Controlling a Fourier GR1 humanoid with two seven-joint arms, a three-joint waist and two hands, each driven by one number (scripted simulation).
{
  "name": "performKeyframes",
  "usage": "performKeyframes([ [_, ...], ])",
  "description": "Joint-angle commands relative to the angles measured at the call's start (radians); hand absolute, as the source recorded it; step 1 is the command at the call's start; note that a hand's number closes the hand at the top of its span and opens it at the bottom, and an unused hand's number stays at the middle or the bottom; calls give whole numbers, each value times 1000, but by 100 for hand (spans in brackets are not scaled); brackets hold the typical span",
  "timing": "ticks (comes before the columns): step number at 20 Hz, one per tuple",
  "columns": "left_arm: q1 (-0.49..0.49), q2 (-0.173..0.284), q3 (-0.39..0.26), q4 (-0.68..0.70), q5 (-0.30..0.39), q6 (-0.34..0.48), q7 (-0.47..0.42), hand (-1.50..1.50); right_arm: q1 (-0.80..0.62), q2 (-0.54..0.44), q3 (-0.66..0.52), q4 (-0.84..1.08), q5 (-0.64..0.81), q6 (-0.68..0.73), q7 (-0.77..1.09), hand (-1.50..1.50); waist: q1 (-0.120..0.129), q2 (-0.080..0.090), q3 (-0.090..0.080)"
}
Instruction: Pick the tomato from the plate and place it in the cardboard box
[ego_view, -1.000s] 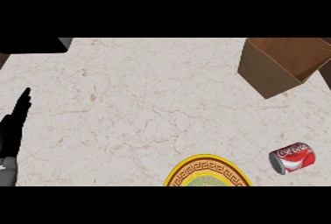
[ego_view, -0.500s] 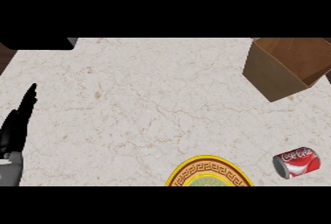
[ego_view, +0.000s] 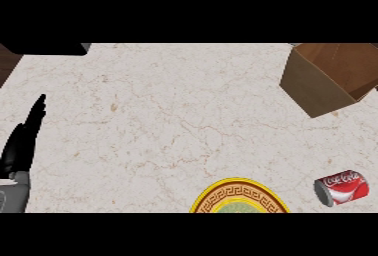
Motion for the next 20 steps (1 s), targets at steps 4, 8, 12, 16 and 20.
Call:
performKeyframes([
  [4, 5, 6, 12, 46, -6, -14, -72, 0, -171, 118, 7, 192, 34, -9, 49, 150, 12, 6, 1],
  [8, -2, -13, -5, -34, -8, -15, 14, 0, -236, 158, 23, 308, 90, -66, 58, 150, 24, 8, 2],
  [12, -20, 16, 14, 16, 5, -49, -25, 0, -242, 229, 32, 393, 129, -182, 38, 150, 42, 20, 3],
  [16, -38, -16, -8, 13, -20, -18, -27, 0, -282, 227, 25, 471, 154, -245, 86, 150, 46, 21, 3],
  [20, -77, -5, -3, 38, -19, -27, -13, 0, -329, 249, -16, 540, 111, -157, 172, -150, 52, 28, 3],
])
